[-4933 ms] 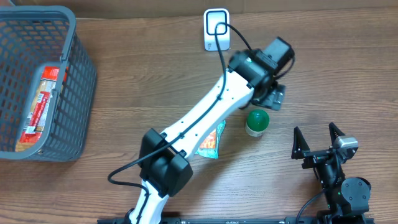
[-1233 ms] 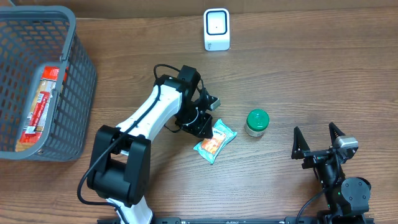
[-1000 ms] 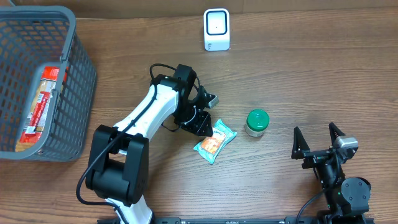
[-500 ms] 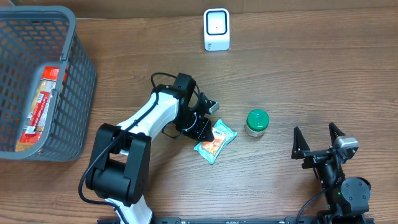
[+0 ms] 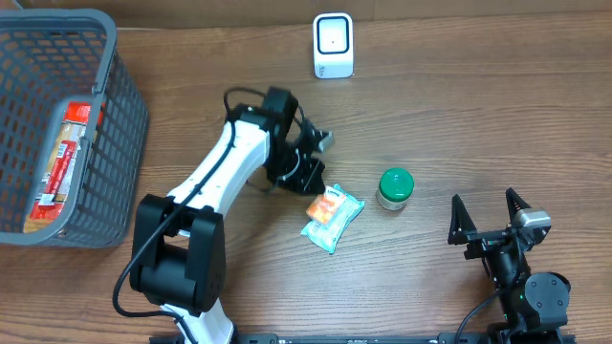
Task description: Scan the item barcode
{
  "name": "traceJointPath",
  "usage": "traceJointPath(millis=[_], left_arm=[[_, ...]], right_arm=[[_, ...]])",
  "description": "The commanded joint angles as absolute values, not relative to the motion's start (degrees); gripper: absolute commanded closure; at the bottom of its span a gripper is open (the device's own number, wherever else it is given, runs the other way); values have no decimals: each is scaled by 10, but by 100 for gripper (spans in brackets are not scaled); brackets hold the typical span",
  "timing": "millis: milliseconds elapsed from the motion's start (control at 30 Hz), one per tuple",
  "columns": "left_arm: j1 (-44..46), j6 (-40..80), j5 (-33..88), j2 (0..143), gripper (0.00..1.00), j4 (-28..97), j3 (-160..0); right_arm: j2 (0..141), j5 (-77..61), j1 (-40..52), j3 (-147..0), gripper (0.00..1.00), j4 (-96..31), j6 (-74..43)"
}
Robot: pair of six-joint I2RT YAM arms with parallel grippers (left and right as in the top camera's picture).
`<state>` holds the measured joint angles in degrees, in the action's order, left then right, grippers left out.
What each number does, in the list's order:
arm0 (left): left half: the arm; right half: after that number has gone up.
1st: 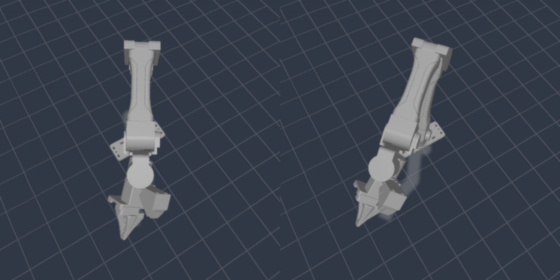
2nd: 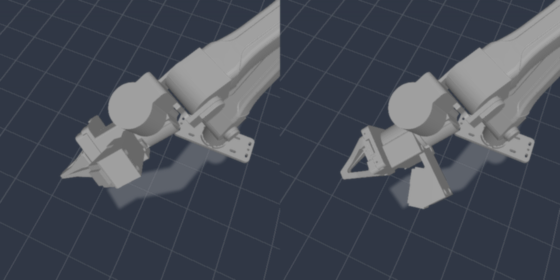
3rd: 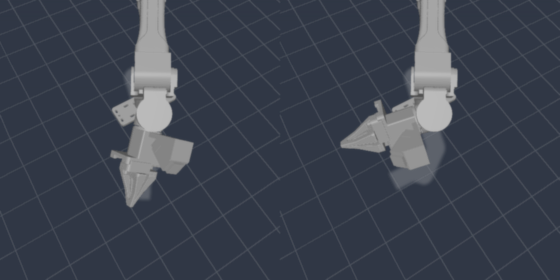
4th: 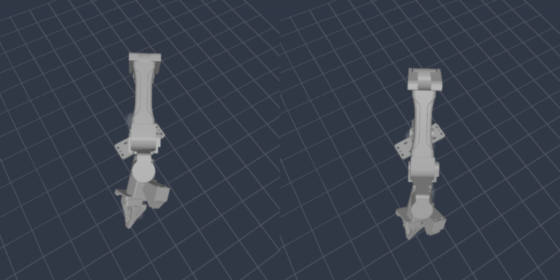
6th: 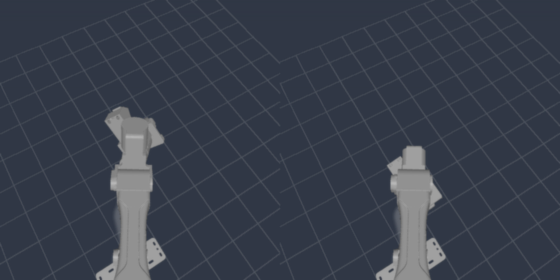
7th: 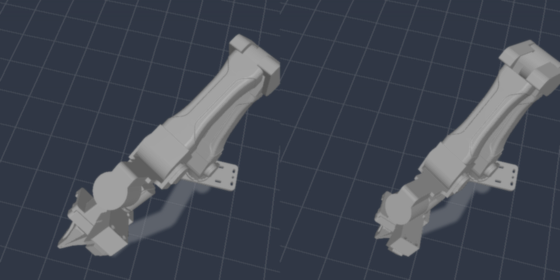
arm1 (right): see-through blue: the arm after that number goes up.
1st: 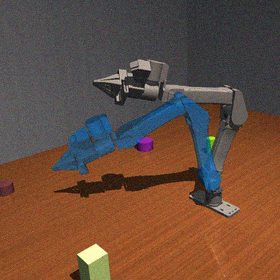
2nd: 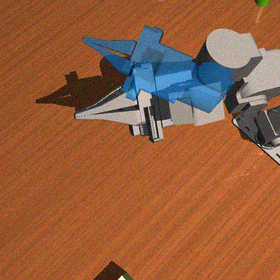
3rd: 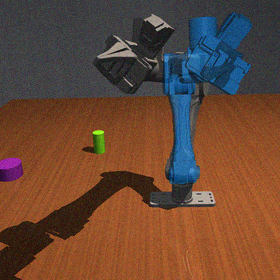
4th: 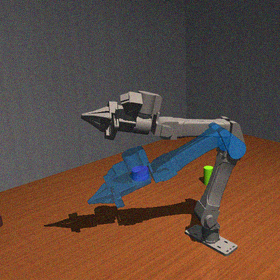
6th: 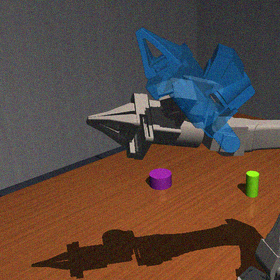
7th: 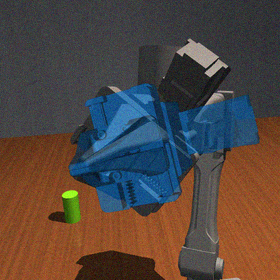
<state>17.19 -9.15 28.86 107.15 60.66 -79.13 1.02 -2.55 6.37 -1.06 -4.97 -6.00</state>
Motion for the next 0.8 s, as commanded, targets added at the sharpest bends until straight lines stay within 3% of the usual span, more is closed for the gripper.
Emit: traceJointPath(millis=[0,133,200,233,300,333,567,700,767], left_arm=[[173,-19,161,1055,96,619,-838],[189,56,39,1052,96,619,-845],[196,56,39,1053,94,618,-841],[199,53,39,1053,89,617,-838],[199,53,38,1053,62,613,-835],[199,54,39,1053,58,611,-833],[189,40,152,1053,62,609,-833],[200,43,146,1054,63,610,-828],[208,43,144,1054,71,603,-818]], right_arm=[[10,-22,60,-4,0,-47,-58],[10,-22,60,-4,0,-47,-58],[10,-22,60,-4,0,-47,-58],[10,-22,60,-4,0,-47,-58],[10,-22,60,-4,0,-47,-58],[10,-22,60,-4,0,-47,-58],[10,-22,60,-4,0,-47,-58],[10,-22,60,-4,0,-47,-58],[10,-22,60,-4,0,-47,-58]])
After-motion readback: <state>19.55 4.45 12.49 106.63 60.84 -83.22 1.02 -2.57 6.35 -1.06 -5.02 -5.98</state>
